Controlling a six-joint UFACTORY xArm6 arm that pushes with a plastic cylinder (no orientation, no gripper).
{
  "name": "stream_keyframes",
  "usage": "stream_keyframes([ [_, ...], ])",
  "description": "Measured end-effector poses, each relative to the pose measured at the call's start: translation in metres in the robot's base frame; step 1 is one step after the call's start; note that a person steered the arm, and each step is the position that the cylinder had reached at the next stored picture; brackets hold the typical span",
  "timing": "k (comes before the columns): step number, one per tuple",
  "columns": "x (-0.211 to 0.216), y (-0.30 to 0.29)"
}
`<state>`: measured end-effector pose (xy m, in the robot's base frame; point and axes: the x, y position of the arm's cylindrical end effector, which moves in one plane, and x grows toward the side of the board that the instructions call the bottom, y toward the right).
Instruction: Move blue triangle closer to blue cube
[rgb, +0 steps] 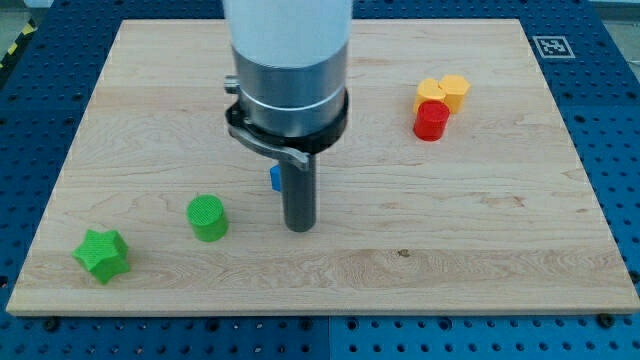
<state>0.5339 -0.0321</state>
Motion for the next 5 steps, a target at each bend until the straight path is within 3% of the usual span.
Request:
stream_keyframes([
  [5, -0.037, 0.005],
])
